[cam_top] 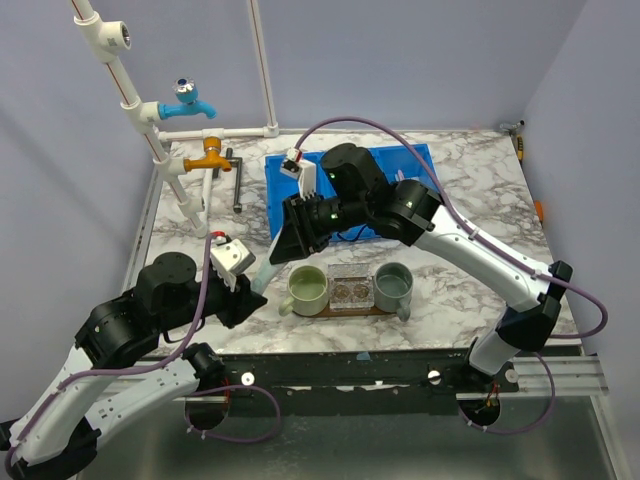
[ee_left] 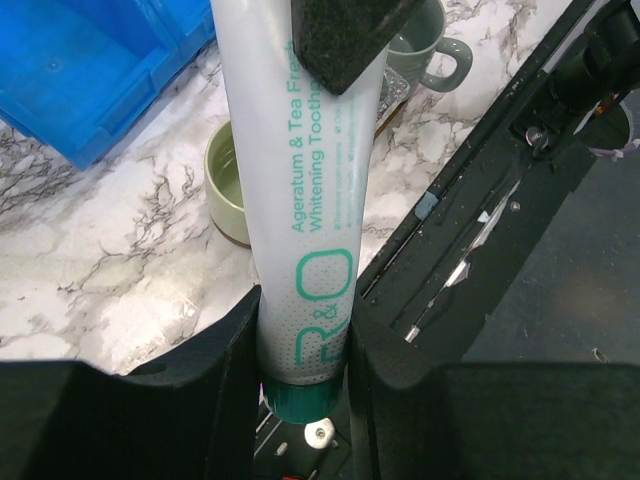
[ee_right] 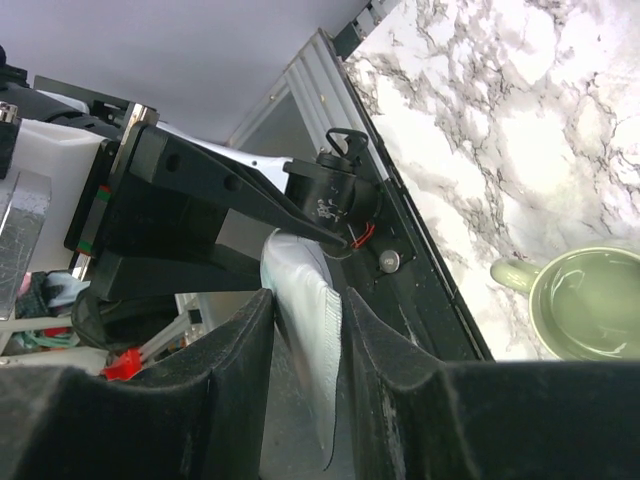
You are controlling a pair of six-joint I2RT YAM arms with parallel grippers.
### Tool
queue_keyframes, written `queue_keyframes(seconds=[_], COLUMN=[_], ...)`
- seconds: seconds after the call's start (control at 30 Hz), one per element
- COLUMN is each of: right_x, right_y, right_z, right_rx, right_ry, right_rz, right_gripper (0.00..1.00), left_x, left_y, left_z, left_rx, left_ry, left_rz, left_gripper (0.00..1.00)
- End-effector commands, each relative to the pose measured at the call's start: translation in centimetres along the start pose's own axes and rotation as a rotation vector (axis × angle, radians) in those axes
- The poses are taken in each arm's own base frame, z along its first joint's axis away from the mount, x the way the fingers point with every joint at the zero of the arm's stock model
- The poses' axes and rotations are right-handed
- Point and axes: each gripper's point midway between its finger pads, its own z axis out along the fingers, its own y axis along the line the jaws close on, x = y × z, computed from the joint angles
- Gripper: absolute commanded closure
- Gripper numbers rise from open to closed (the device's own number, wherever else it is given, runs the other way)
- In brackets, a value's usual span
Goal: Prepare toiletry sets of a toothbrush and toothpaste on the tray
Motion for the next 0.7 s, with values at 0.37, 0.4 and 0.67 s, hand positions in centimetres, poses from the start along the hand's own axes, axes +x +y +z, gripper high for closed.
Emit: queue_keyframes(seconds=[0.37, 0.4, 0.67], right_x=[-0.3, -0.3, -0.2], right_y=[0.9, 0.8, -0.7], right_z=[-1.5, -1.6, -3.5], right_rx=[-0.008, 0.000, 0.113], right_ry=[-0.054, -0.060, -0.104], right_rz=[-0.026, -0.028, -0.073], right_gripper=[1.00, 1.00, 1.00], left_x=[-0.9, -0.9, -1.4], left_y=[-0.2, -0.2, -1.6], left_z=[0.3, 0.4, 0.9], left_rx=[0.015, 0.014, 0.090], left_ry=[-0.041, -0.040, -0.080], left_rz=[0.014, 0.013, -0.020], left_gripper=[0.94, 0.86, 0.42])
